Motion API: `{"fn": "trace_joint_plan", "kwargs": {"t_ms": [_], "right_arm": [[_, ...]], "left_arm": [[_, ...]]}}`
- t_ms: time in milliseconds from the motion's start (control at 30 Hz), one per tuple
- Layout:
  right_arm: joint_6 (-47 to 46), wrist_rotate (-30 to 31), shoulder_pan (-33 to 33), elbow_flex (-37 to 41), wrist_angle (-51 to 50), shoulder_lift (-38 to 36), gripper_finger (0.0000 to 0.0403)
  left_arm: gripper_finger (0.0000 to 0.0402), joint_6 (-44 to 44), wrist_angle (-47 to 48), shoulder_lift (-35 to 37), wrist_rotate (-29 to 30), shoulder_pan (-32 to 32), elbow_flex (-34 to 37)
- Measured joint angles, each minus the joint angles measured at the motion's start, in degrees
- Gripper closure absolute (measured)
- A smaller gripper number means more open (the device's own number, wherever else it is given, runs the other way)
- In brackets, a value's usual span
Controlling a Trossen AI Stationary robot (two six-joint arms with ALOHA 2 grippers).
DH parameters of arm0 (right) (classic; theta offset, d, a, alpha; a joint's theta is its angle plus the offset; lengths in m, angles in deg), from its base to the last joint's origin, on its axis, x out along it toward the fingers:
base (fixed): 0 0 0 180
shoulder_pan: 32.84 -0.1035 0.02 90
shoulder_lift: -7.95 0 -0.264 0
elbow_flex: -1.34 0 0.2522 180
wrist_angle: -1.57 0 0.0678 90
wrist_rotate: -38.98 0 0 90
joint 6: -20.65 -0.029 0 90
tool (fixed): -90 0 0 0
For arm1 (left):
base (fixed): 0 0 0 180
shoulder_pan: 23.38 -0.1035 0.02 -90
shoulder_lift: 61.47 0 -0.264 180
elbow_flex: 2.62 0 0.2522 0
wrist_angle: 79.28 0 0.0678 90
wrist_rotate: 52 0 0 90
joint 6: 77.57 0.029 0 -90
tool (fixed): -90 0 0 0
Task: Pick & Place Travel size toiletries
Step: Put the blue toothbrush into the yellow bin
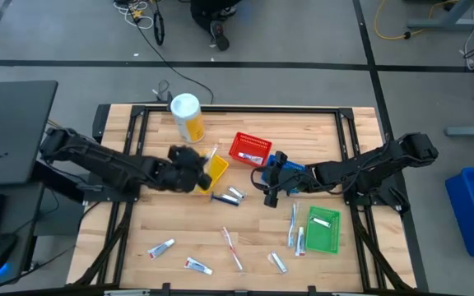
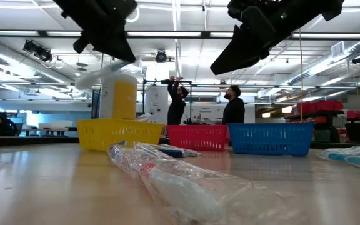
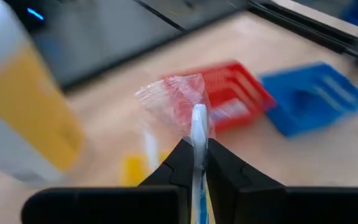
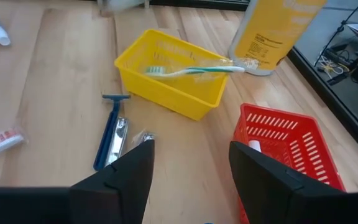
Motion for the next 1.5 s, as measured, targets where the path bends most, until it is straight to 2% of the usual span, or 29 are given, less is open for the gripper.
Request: {"fn": "trace_joint_plan", "kwargs": {"t_ms": [100, 300, 467, 733, 867, 1200, 1500], "right_arm": [[0.00, 0.01, 0.00, 0.00, 0.75, 0.00, 0.0190], [0.00, 0.04, 0.24, 0.00, 1.00, 0.00, 0.0188], [-0.14, -0.01, 0.77, 0.00, 0.78, 0.00, 0.0176], [-0.63, -0.05, 0.79, 0.00, 0.38, 0.00, 0.0163], [-0.63, -0.05, 0.79, 0.00, 0.37, 0.00, 0.0158], [-0.66, -1.57, 0.79, 0.00, 0.57, 0.00, 0.0150], [-0.66, -1.56, 0.79, 0.00, 0.54, 0.00, 0.0166]], "left_arm": [[0.0375, 1.26, -0.32, 0.00, 2.61, -3.86, 0.00], [0.0370, 5.28, -5.32, -1.35, 1.33, -8.52, 1.21], [0.0374, 9.38, -13.82, -6.49, -1.45, -10.16, 3.62], [0.0361, 3.23, -15.07, -12.93, -0.61, -11.95, 3.66], [0.0360, 3.24, -16.44, -15.00, -3.55, -12.21, 3.52], [0.0320, 3.90, -15.69, -17.33, -9.68, -13.33, 3.65], [0.0267, 4.64, -15.38, -17.27, -13.48, -13.73, 3.63]]}}
